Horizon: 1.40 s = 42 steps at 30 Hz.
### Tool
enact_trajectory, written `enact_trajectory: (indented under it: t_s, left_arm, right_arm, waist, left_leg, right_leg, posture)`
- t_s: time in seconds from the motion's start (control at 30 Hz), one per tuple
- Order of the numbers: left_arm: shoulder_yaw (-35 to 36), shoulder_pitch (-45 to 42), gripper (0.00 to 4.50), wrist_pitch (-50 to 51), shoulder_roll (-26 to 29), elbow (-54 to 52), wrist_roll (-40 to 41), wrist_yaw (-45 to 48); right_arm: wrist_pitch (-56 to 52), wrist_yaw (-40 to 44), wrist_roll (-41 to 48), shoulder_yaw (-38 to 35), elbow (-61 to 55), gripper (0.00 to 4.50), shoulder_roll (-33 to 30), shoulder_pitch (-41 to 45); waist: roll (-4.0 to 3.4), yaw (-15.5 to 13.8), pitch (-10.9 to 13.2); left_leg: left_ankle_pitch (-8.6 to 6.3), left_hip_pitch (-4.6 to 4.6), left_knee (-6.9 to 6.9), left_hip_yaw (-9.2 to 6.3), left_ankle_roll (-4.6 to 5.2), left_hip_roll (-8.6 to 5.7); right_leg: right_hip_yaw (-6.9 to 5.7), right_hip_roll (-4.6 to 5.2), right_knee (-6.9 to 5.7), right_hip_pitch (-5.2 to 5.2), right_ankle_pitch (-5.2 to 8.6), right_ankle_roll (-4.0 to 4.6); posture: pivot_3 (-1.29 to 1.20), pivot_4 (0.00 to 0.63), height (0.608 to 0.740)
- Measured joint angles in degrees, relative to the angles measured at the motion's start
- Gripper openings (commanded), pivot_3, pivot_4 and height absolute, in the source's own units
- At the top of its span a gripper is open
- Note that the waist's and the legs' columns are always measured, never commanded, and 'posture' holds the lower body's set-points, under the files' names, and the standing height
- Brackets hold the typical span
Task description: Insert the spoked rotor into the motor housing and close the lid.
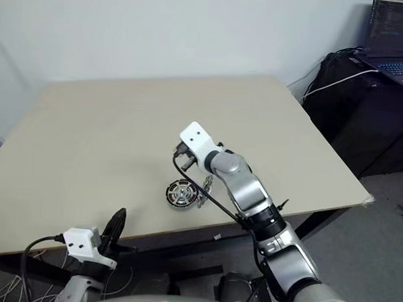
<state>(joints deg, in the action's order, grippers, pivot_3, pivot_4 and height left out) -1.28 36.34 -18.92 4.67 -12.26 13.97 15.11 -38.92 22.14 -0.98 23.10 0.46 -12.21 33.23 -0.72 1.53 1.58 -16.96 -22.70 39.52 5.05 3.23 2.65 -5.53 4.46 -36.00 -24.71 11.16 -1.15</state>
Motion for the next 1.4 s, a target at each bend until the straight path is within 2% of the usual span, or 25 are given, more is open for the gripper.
enact_trajectory:
  t_s: [0.13, 0.43, 0.57, 0.7, 0.97, 1.17, 1.4]
  left_arm:
    - [0.96, -0.03, 0.0, 0.14, 0.32, 0.0, 0.41, 0.09]
    - [2.99, -1.49, 0.0, 1.7, 1.76, -0.06, 2.39, 1.48]
    - [3.21, -1.85, 0.0, 2.53, 2.41, -0.16, 2.54, 2.29]
    - [2.86, -2.26, 0.0, 3.65, 2.59, -0.49, 2.43, 2.81]
    - [1.09, -2.58, 0.0, 4.95, 3.42, -1.1, -0.11, 3.72]
    - [-1.78, -2.55, 0.0, 5.0, 3.31, -1.18, -4.4, 3.34]
    - [-2.8, -2.48, 0.0, 4.93, 2.25, -1.17, -5.05, 2.3]
  right_arm:
    - [1.58, -2.12, -2.07, -3.65, -0.05, 0.02, -3.52, -3.8]
    - [-0.86, -5.13, -3.42, -13.82, -7.63, 0.02, -9.91, -18.91]
    - [-2.99, -2.87, -2.27, -14.23, -14.57, 0.02, -10.69, -28.65]
    - [-3.01, 0.45, 0.69, -12.13, -20.52, 0.02, -9.87, -34.35]
    - [-2.19, 1.17, 3.68, -9.8, -23.9, 0.02, -4.9, -34.64]
    - [-1.3, 1.18, 4.19, -9.5, -23.85, 0.02, -3.46, -32.53]
    - [-1.29, 1.47, 4.61, -8.73, -23.7, 0.02, -3.26, -31.03]
  waist:
    - [0.03, -0.17, 0.01]
    - [0.01, -0.34, 0.04]
    - [0.0, -0.39, 0.04]
    - [0.01, -0.08, 0.1]
    - [0.14, -0.48, 0.17]
    - [0.2, -0.69, 0.2]
    - [0.19, -0.77, 0.2]
  left_leg:
    - [0.0, 0.0, 0.0, 0.02, 0.01, -0.02]
    - [-0.01, 0.02, -0.01, -0.03, 0.01, 0.0]
    - [-0.02, 0.04, -0.02, -0.05, 0.01, 0.0]
    - [-0.14, 0.13, 0.0, -0.06, -0.21, 0.03]
    - [-0.17, 0.09, 0.0, -0.07, -0.25, 0.0]
    - [-0.18, 0.09, 0.0, -0.05, -0.23, -0.01]
    - [-0.18, 0.1, 0.0, -0.06, -0.23, 0.0]
  right_leg:
    - [0.02, 0.02, 0.03, 0.02, -0.01, -0.02]
    - [-0.01, 0.01, 0.04, 0.03, 0.05, -0.06]
    - [0.0, 0.01, 0.04, 0.04, 0.08, -0.08]
    - [0.01, 0.01, 0.02, 0.08, 0.06, -0.11]
    - [0.01, 0.03, 0.04, 0.06, 0.05, -0.11]
    - [0.01, 0.04, 0.05, 0.07, 0.05, -0.11]
    - [0.0, 0.03, 0.04, 0.07, 0.06, -0.11]
  posture:
    - [0.0, 0.0, 0.74]
    - [0.0, 0.0, 0.74]
    - [0.0, 0.0, 0.74]
    - [0.0, 0.0, 0.74]
    - [0.0, 0.0, 0.74]
    - [0.0, 0.0, 0.74]
    - [0.0, 0.0, 0.74]
